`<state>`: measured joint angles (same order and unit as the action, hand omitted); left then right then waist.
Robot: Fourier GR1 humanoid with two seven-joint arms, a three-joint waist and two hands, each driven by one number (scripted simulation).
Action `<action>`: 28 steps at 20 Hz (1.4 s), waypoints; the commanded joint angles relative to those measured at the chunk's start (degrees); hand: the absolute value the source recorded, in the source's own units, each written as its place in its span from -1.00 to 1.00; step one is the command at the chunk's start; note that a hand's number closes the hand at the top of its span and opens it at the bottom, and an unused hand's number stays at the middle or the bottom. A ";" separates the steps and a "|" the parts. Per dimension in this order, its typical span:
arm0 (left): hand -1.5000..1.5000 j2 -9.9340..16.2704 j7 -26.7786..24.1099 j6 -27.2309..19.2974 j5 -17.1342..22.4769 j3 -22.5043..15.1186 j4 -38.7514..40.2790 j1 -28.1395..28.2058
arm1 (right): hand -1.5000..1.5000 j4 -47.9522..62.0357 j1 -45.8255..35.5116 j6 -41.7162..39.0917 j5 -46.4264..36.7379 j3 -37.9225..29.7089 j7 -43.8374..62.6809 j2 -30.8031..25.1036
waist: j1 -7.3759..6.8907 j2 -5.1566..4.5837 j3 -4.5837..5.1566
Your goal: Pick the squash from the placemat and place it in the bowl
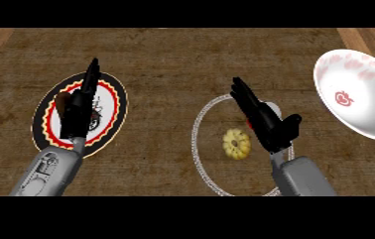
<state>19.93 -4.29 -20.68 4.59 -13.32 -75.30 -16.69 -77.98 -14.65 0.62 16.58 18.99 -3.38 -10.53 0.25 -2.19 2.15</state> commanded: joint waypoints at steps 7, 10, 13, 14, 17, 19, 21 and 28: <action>0.00 2.71 2.55 1.42 2.31 2.97 0.33 2.56 | 1.00 -6.25 -15.76 -1.45 -31.28 8.22 5.10 -24.64 | -0.06 6.62 1.51; 0.00 4.51 4.34 1.71 4.67 5.95 0.09 4.76 | -1.00 -7.91 -12.86 8.20 -40.47 6.10 12.74 -28.63 | 3.48 5.62 -1.43; 0.00 6.61 5.01 3.44 6.70 8.00 -1.90 6.25 | -1.00 -19.33 -7.39 11.33 -48.83 12.55 16.10 -28.67 | 3.79 5.02 -1.83; 0.00 5.67 4.17 2.92 6.47 7.55 -2.85 6.97 | -1.00 -22.11 -3.90 12.37 -51.82 14.58 17.09 -29.38 | 3.90 4.59 -1.92; 0.00 7.37 5.22 4.91 8.16 8.78 -5.42 8.76 | -1.00 -30.22 2.22 13.11 -60.51 19.18 24.62 -30.49 | 2.66 3.87 -1.99; 0.00 8.11 6.40 4.56 7.79 9.20 -6.08 8.23 | -1.00 -38.62 4.07 10.18 -64.24 20.18 33.12 -31.14 | 2.91 3.71 -1.97; 0.00 8.27 6.84 6.03 8.61 9.72 -6.01 6.93 | -1.00 -44.99 5.06 6.56 -68.27 21.12 40.27 -30.68 | 2.14 3.11 -1.99; 0.00 6.59 7.95 6.22 7.31 9.52 -7.83 5.57 | -1.00 -49.76 -9.60 -17.75 -69.24 23.02 55.84 -18.01 | -0.68 2.26 -2.02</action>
<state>27.05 3.98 -14.83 12.25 -4.53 -83.41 -10.18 -126.67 -16.67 -6.36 -52.60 41.95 45.26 -35.06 0.77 0.59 0.14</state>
